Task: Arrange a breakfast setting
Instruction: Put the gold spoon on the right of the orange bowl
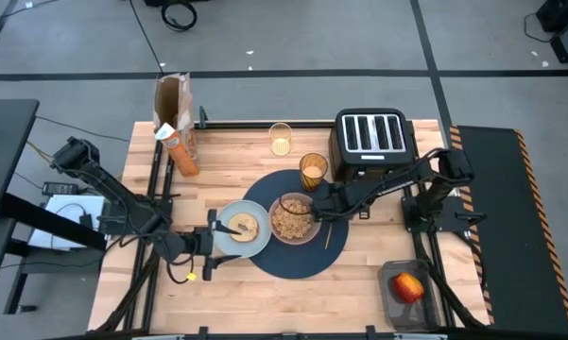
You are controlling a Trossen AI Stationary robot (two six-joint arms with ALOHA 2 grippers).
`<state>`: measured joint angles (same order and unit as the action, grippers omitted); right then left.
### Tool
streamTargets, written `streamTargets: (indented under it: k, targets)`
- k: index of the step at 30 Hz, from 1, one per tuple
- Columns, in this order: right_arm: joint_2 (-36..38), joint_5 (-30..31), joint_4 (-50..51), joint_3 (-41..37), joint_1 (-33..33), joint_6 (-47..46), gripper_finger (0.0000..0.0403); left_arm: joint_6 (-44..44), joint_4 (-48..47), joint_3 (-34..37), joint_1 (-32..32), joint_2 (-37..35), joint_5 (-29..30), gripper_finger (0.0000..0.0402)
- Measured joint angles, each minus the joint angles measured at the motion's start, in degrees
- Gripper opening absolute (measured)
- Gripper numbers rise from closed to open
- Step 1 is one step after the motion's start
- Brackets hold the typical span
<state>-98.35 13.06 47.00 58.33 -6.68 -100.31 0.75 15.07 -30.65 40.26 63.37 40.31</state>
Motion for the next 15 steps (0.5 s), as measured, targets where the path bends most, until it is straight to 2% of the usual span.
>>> streamTargets:
  k: [5, 10, 15]
  targets:
    - [0.0, -1.52, -1.13, -0.15, 0.99, 0.42, 0.0104, -0.02, 0.03, 0.0, 1.16, 0.0, -0.02, 0.0279]
    - [0.0, -4.54, -5.09, -3.81, 1.3, -1.13, 0.0104, -0.13, 0.05, 0.0, 1.8, 0.0, -0.02, 0.0279]
    - [0.13, -4.6, -6.42, -4.76, 1.71, -0.27, 0.0104, -0.12, 0.05, 0.0, 1.78, 0.0, 0.0, 0.0279]
